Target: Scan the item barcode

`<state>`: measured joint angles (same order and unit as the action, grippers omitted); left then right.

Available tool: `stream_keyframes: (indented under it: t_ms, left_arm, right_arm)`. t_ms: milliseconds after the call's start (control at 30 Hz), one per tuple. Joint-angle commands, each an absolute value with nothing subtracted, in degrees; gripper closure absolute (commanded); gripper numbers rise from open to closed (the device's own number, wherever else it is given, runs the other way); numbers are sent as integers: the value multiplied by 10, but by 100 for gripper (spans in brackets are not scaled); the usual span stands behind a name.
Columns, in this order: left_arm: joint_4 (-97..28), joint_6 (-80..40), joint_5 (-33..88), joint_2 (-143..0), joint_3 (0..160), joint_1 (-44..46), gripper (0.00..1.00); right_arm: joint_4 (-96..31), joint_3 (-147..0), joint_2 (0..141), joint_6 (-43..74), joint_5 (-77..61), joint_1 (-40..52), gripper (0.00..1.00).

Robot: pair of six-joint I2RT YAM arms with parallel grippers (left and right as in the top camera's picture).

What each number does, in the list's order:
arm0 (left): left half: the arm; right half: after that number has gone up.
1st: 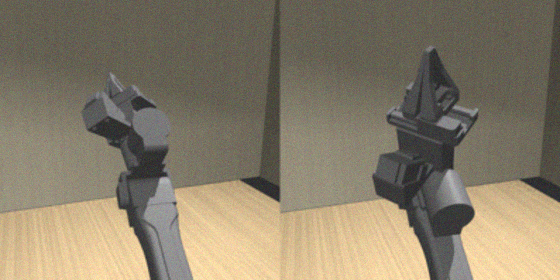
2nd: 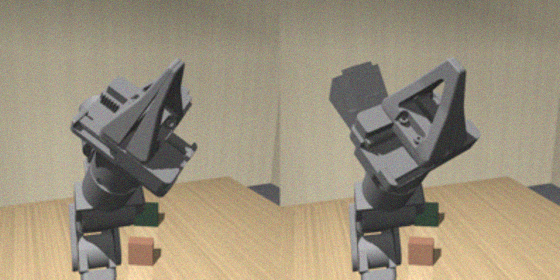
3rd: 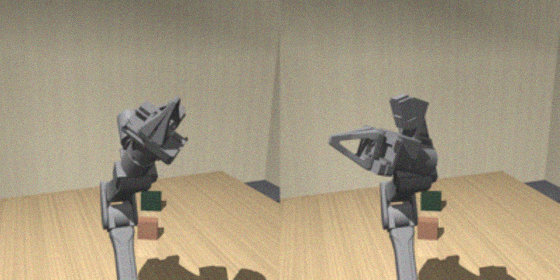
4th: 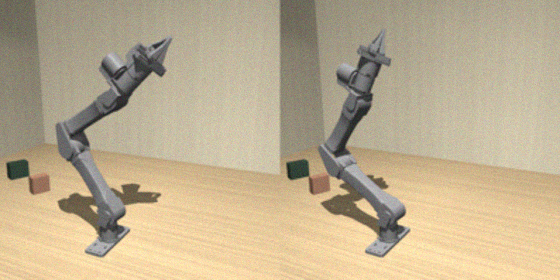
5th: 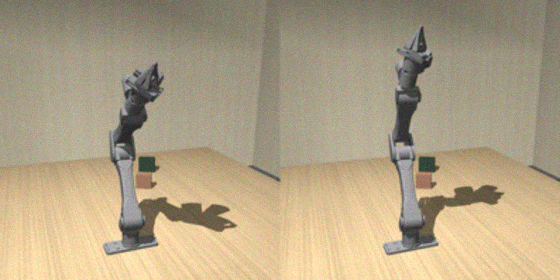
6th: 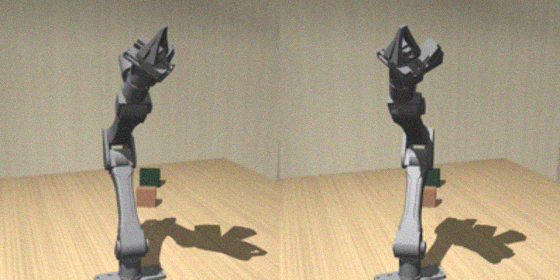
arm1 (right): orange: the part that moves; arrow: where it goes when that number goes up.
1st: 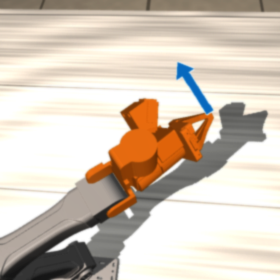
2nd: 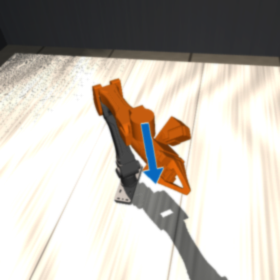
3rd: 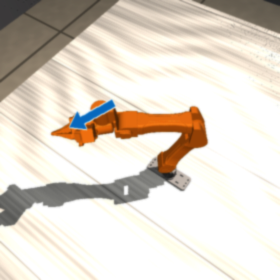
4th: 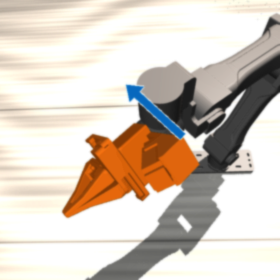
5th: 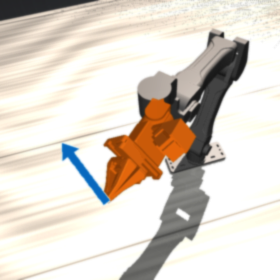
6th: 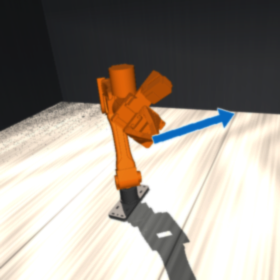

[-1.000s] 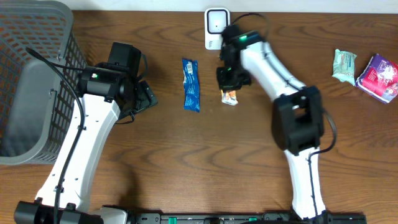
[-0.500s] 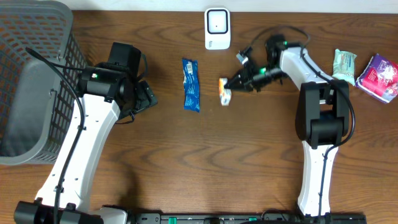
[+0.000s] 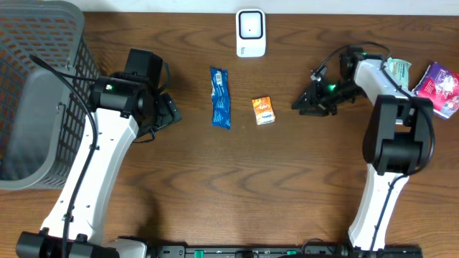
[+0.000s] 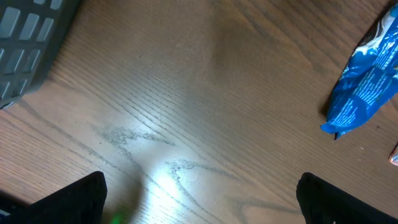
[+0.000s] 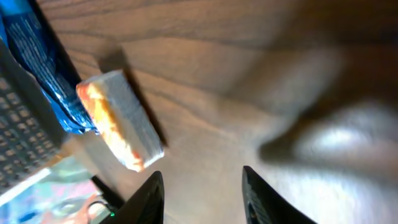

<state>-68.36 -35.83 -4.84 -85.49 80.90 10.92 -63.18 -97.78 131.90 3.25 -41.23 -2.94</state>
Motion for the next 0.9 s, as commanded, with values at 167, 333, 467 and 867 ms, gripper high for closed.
stream_keyframes:
  t_ms: [167,333,467,867]
  left_arm:
    - [-685,-361,-52,-856,808,107,2]
    - [-685,-361,-52,-856,808,107,2]
    - [-685,-361,-52,-856,808,107,2]
    - [-685,-361,-52,-856,808,107,2]
  right_arm:
    - [-604,-989,1283,29,-380,32,56]
    - [-564,-988,1283,39,-374,72,55]
    - [-555,-987,1283,58,-342,92,54]
    - [-501,-934,1295,104,-340,110,59]
